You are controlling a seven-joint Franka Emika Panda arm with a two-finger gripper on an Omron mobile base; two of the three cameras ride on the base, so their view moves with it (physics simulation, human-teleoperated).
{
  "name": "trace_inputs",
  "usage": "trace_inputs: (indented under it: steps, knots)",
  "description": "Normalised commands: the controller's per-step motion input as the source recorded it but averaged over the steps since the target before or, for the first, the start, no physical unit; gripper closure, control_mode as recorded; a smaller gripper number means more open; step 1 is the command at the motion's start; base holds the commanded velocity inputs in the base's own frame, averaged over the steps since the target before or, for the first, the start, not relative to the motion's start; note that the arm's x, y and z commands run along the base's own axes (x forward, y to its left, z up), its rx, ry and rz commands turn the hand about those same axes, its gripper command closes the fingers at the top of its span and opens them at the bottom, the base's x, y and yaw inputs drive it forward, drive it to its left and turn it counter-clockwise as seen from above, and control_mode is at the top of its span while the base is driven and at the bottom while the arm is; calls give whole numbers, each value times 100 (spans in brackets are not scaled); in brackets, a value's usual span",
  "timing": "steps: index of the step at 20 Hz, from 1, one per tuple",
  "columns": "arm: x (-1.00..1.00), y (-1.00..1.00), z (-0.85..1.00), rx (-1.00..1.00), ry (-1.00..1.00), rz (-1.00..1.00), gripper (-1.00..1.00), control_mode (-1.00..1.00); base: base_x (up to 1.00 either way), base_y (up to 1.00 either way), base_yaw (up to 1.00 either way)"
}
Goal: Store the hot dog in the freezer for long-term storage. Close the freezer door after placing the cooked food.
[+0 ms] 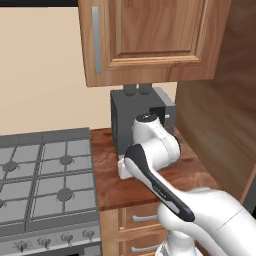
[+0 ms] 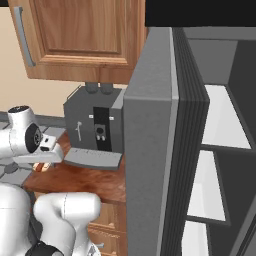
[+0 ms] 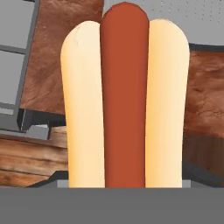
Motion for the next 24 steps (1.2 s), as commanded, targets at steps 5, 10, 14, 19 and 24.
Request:
trace_inputs:
  steps: [5, 10, 14, 19, 24]
  knots:
    - [-6, -47, 60, 0, 5, -14, 100, -100, 0, 0, 0]
    - [-12, -50, 53, 0, 4, -18, 100, -100, 0, 0, 0]
    - [-7, -64, 36, 0, 1, -14, 100, -100, 0, 0, 0]
    - [0, -82, 11, 0, 5, -6, 100, -100, 0, 0, 0]
    - [0, -61, -8, 0, 5, 0, 100, -100, 0, 0, 0]
